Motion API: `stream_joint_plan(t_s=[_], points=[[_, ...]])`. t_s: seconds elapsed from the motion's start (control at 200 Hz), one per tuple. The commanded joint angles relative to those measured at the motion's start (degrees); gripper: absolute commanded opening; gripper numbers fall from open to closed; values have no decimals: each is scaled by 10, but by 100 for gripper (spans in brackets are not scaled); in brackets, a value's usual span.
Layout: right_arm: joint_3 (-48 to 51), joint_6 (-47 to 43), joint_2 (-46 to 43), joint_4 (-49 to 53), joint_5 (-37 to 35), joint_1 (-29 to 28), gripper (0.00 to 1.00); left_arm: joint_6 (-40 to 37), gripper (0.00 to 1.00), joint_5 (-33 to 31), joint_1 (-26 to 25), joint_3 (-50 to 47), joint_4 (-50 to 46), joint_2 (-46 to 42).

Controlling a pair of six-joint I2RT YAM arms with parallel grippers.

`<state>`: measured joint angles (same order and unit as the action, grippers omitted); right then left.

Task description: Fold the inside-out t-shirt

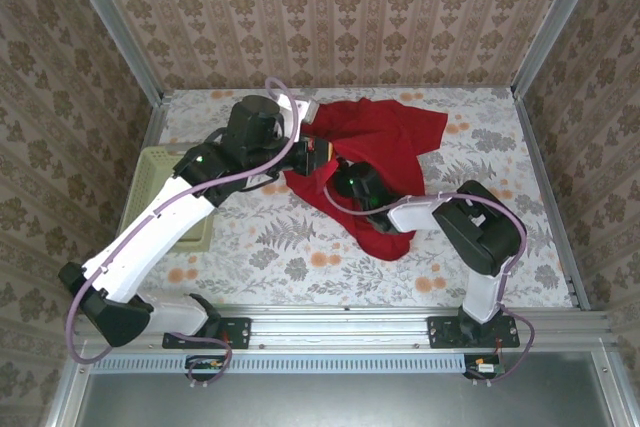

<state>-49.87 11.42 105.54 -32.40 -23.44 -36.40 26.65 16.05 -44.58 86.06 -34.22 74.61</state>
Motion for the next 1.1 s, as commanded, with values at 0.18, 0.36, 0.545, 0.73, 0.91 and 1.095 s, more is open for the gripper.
stream_joint_plan(t_s=[0.18, 0.36, 0.545, 0.73, 0.91, 1.095], points=[[-13, 40, -26, 51, 89, 30, 70, -28, 0, 5, 29, 39, -21, -20], [-95, 61, 24, 152, 10, 33, 70, -12, 0, 47, 21, 60, 8, -18], [-228, 111, 108, 282, 0, 34, 72, -37, 0, 21, 18, 146, -29, -1], [-342, 173, 168, 421, -23, 37, 73, -40, 0, 25, 10, 219, -37, 17], [-497, 219, 255, 616, -31, 53, 75, -49, 0, 11, -6, 253, -39, 19], [-628, 247, 336, 760, -38, 61, 77, -55, 0, -12, -6, 258, -39, 16]])
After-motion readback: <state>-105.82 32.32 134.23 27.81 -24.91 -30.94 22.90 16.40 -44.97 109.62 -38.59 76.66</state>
